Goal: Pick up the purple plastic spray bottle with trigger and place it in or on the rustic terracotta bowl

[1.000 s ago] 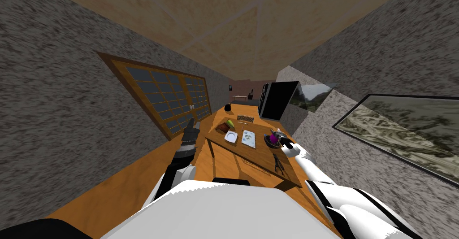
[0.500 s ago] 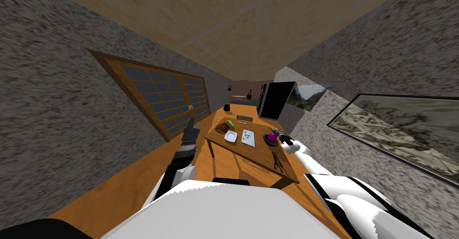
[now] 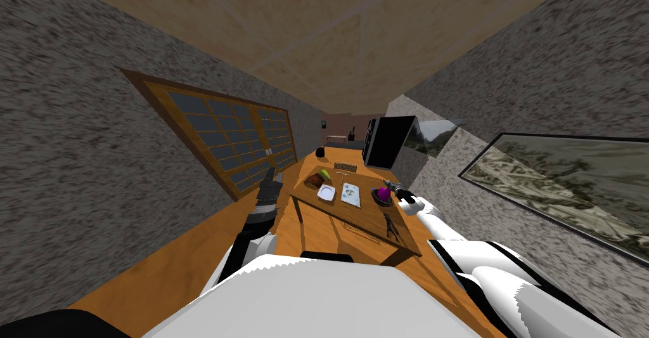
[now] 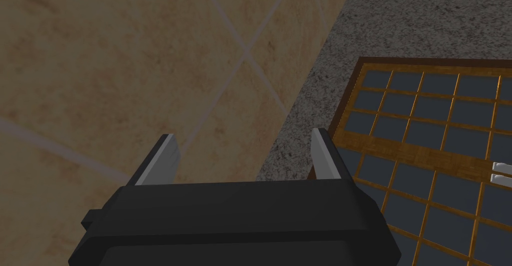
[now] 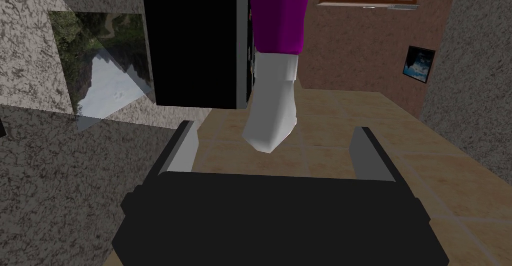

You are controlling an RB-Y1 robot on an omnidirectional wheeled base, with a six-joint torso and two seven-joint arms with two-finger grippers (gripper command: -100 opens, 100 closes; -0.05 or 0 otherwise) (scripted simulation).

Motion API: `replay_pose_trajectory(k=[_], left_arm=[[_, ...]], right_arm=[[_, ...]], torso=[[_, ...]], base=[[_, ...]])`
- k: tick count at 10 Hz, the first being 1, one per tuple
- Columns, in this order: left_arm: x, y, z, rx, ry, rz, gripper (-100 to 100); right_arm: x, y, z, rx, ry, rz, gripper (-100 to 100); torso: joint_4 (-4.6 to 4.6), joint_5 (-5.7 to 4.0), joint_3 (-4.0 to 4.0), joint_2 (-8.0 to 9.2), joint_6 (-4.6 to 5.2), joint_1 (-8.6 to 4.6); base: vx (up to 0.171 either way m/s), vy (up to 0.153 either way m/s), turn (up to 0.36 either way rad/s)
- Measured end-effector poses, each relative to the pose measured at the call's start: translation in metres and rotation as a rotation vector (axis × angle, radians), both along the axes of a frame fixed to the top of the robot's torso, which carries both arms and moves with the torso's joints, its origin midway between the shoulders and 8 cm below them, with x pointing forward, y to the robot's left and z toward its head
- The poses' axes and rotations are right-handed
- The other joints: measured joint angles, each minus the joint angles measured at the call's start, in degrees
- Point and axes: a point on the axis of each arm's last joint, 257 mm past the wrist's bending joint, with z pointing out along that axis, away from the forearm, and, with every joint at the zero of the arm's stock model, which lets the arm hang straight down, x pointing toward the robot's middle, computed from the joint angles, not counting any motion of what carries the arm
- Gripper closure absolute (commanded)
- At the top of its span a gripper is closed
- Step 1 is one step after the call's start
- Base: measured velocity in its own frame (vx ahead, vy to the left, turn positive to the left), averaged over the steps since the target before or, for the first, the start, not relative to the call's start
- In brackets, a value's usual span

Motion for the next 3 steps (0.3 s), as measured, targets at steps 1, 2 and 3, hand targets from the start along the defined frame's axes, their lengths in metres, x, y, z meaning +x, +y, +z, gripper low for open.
replay_pose_trajectory(k=[1,2,3], left_arm=[[0.0000,0.0000,0.0000,0.000,0.000,0.000,0],[0.0000,0.0000,0.0000,0.000,0.000,0.000,0],[0.0000,0.0000,0.0000,0.000,0.000,0.000,0]], right_arm=[[0.0000,0.0000,0.0000,0.000,0.000,0.000,0],[0.0000,0.0000,0.0000,0.000,0.000,0.000,0],[0.0000,0.0000,0.0000,0.000,0.000,0.000,0]], torso=[[0.00,0.00,0.00,0.00,0.00,0.00],[0.00,0.00,0.00,-0.01,0.00,-0.01],[0.00,0.00,0.00,-0.01,0.00,-0.01]], base=[[0.000,0.000,0.000],[0.000,0.000,0.000],[0.000,0.000,0.000]])
